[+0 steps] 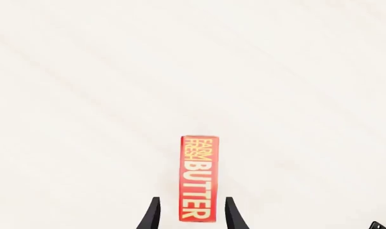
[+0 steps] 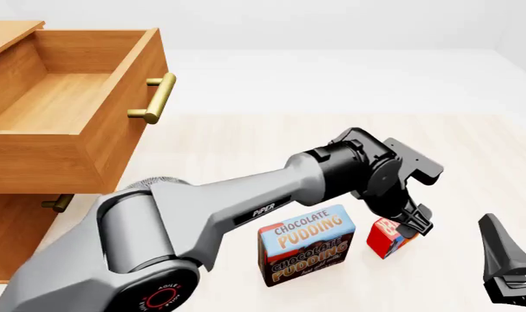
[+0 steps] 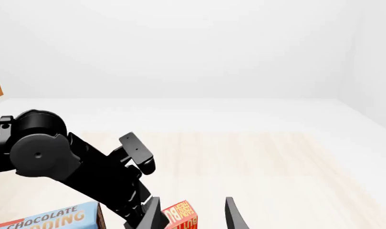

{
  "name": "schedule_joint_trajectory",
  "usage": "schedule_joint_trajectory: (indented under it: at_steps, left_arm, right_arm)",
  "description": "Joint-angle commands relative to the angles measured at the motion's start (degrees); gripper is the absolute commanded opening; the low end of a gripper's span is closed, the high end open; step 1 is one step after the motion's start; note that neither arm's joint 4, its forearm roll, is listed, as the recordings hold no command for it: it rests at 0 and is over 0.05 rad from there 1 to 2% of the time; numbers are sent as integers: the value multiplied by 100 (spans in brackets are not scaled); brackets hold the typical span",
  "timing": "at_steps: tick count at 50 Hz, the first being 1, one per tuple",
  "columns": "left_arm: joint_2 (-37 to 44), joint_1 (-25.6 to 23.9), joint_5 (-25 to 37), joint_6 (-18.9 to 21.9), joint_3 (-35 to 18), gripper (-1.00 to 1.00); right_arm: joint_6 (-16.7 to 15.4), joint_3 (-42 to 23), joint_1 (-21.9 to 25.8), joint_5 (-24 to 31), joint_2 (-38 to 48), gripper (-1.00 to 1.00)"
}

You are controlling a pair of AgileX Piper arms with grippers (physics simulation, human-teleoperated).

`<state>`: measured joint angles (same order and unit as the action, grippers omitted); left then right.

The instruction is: Put the butter at the back in the top drawer of the cabinet and close it.

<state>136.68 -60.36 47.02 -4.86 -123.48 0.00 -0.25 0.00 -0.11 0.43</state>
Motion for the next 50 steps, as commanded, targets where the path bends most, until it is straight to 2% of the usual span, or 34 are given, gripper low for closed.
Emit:
schedule_joint_trajectory:
  at_steps: [1,50]
  left_arm:
    - [117,-17,14,10,-79,100]
    - [201,-62,-149,-76,96,100]
  right_arm:
    - [0,0,0,0,0,100]
    - [0,0,0,0,0,100]
